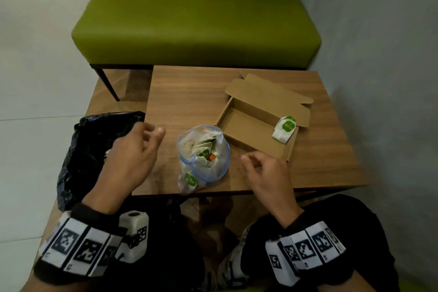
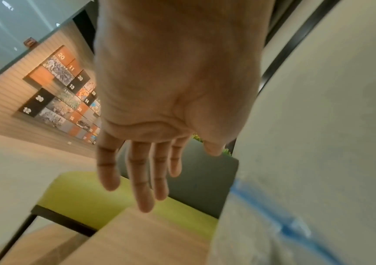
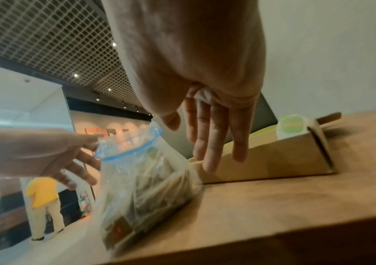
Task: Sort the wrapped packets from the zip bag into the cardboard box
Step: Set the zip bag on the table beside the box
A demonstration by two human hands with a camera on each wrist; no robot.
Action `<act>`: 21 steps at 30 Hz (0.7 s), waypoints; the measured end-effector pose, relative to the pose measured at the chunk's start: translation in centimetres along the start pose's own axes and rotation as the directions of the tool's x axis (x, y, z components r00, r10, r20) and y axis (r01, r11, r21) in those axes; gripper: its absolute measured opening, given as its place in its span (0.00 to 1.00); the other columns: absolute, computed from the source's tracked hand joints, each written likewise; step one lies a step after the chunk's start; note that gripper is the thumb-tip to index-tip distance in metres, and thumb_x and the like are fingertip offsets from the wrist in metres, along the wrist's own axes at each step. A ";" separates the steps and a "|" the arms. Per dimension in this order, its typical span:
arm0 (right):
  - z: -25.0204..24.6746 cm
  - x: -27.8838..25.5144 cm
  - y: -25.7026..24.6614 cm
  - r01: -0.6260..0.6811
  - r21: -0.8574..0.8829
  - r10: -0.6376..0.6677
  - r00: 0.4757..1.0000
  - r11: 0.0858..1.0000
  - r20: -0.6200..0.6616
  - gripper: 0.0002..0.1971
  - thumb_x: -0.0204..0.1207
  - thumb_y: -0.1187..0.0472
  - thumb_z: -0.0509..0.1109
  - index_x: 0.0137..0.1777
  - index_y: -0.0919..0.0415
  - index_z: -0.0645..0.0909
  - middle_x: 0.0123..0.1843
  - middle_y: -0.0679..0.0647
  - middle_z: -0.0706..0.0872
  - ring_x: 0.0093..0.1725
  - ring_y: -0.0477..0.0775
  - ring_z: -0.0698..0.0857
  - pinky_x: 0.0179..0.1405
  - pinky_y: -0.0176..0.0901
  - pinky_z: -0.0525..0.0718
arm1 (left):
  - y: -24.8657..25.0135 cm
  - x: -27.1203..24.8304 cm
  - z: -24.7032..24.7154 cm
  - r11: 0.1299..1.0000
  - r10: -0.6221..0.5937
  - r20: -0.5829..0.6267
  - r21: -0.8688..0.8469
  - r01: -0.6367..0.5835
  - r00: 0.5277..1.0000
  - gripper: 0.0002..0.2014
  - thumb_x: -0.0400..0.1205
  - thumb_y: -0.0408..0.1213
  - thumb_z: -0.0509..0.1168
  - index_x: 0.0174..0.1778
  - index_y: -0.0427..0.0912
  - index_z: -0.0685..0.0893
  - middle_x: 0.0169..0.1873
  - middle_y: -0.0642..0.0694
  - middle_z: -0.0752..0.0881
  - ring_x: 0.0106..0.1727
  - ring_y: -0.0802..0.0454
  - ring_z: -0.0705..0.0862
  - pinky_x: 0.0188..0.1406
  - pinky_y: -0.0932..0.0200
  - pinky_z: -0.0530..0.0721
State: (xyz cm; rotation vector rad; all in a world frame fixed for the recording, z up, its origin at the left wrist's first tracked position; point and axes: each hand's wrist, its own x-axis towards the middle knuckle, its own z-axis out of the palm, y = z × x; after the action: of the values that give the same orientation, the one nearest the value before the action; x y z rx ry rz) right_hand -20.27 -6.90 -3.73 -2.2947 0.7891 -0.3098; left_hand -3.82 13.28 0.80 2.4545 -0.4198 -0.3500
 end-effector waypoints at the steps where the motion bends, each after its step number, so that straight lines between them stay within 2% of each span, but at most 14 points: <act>1: -0.2 0.0 -1.0 -0.001 0.079 0.005 0.999 0.997 -0.045 0.20 0.82 0.41 0.64 0.55 0.55 0.88 0.38 0.45 0.91 0.39 0.43 0.88 0.42 0.51 0.89 | 1.2 -0.3 -0.2 0.996 0.050 -0.003 -0.075 -0.050 0.999 0.22 0.85 0.57 0.57 0.67 0.45 0.77 0.54 0.48 0.85 0.47 0.55 0.84 0.47 0.53 0.79; 3: -0.3 0.1 -2.7 -0.015 0.157 0.024 0.998 0.987 -0.056 0.26 0.79 0.33 0.61 0.59 0.54 0.83 0.33 0.43 0.88 0.36 0.39 0.87 0.40 0.50 0.88 | 2.6 -0.8 0.2 0.982 0.168 0.046 -0.099 -0.162 0.985 0.22 0.82 0.58 0.61 0.68 0.49 0.72 0.53 0.53 0.82 0.44 0.62 0.84 0.44 0.53 0.82; 5: 0.1 0.4 -3.9 -0.053 0.122 0.053 0.999 0.991 0.006 0.26 0.77 0.32 0.64 0.64 0.50 0.79 0.30 0.43 0.85 0.35 0.39 0.86 0.40 0.49 0.87 | 2.9 -0.8 1.3 0.958 0.287 0.078 -0.010 -0.287 0.955 0.22 0.82 0.56 0.64 0.67 0.52 0.68 0.56 0.55 0.80 0.46 0.58 0.85 0.44 0.54 0.82; 7: 0.7 0.7 -4.5 -0.063 0.062 0.059 0.996 0.996 0.067 0.23 0.77 0.39 0.70 0.67 0.50 0.76 0.30 0.44 0.85 0.37 0.43 0.86 0.42 0.51 0.87 | 2.5 -0.6 2.1 0.914 0.394 0.061 0.084 -0.398 0.917 0.17 0.83 0.46 0.67 0.63 0.51 0.69 0.54 0.52 0.83 0.48 0.50 0.85 0.43 0.53 0.79; 8: 1.0 0.7 -4.5 -0.047 0.052 0.043 0.996 0.998 0.076 0.20 0.78 0.45 0.71 0.67 0.50 0.77 0.31 0.44 0.85 0.37 0.45 0.86 0.42 0.52 0.87 | 2.4 -0.5 2.4 0.901 0.418 0.052 0.109 -0.421 0.907 0.14 0.83 0.39 0.68 0.60 0.50 0.70 0.49 0.49 0.83 0.45 0.46 0.85 0.41 0.51 0.79; 10: 1.2 0.6 -4.2 0.005 0.081 -0.008 0.999 0.997 0.043 0.15 0.80 0.51 0.69 0.65 0.51 0.78 0.32 0.43 0.85 0.36 0.47 0.86 0.39 0.52 0.86 | 2.1 -0.4 2.4 0.898 0.424 0.036 0.113 -0.426 0.905 0.15 0.78 0.24 0.65 0.51 0.48 0.73 0.38 0.49 0.80 0.37 0.43 0.80 0.35 0.47 0.78; 12: 0.7 0.8 -3.5 0.012 0.022 -0.012 1.000 1.000 0.004 0.13 0.84 0.50 0.65 0.65 0.51 0.78 0.35 0.42 0.85 0.37 0.49 0.85 0.35 0.47 0.81 | 1.6 -0.2 1.9 0.899 0.423 0.013 0.116 -0.422 0.906 0.16 0.73 0.17 0.62 0.44 0.45 0.79 0.39 0.48 0.82 0.37 0.43 0.80 0.36 0.46 0.81; 13: 0.4 1.2 -3.0 0.000 -0.078 0.001 1.000 0.997 0.009 0.15 0.85 0.49 0.62 0.68 0.50 0.77 0.37 0.43 0.85 0.39 0.50 0.85 0.34 0.45 0.77 | 1.4 -0.1 1.6 0.901 0.416 0.002 0.133 -0.413 0.909 0.16 0.72 0.16 0.62 0.43 0.43 0.83 0.43 0.47 0.85 0.40 0.42 0.84 0.40 0.48 0.84; 15: -0.1 2.5 -1.6 -0.048 -0.324 0.074 0.995 0.945 0.070 0.20 0.86 0.51 0.61 0.77 0.50 0.70 0.44 0.50 0.86 0.43 0.52 0.84 0.33 0.43 0.73 | 0.9 0.3 1.1 0.910 0.392 -0.045 0.164 -0.380 0.919 0.18 0.72 0.16 0.62 0.47 0.40 0.89 0.51 0.43 0.89 0.50 0.40 0.88 0.51 0.48 0.86; 17: 0.0 3.7 -0.2 -0.079 -0.480 0.157 0.980 0.874 0.124 0.21 0.86 0.53 0.61 0.79 0.51 0.69 0.50 0.54 0.87 0.48 0.56 0.85 0.39 0.46 0.79 | 0.6 0.7 0.6 0.923 0.365 -0.115 0.176 -0.343 0.924 0.20 0.71 0.16 0.62 0.52 0.37 0.90 0.55 0.40 0.89 0.54 0.39 0.88 0.56 0.46 0.85; 19: 0.4 4.3 0.9 -0.061 -0.556 0.169 0.975 0.829 0.144 0.16 0.87 0.55 0.61 0.72 0.51 0.76 0.51 0.55 0.88 0.50 0.58 0.87 0.43 0.49 0.83 | 0.4 1.0 0.3 0.938 0.331 -0.177 0.172 -0.302 0.927 0.20 0.72 0.17 0.61 0.55 0.36 0.89 0.57 0.39 0.89 0.57 0.38 0.87 0.58 0.44 0.84; 21: 0.7 4.3 1.6 -0.044 -0.608 0.152 0.980 0.793 0.127 0.11 0.87 0.56 0.59 0.62 0.52 0.82 0.50 0.54 0.89 0.50 0.59 0.88 0.40 0.47 0.80 | 0.1 1.3 0.2 0.953 0.292 -0.213 0.153 -0.263 0.932 0.20 0.74 0.18 0.60 0.58 0.36 0.88 0.59 0.39 0.88 0.60 0.38 0.86 0.60 0.44 0.82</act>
State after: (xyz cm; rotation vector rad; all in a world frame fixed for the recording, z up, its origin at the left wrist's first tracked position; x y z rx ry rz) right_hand -17.32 -10.20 -5.32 -2.8055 1.0235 0.2301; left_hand -2.74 12.61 0.54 2.4709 -0.6930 0.0869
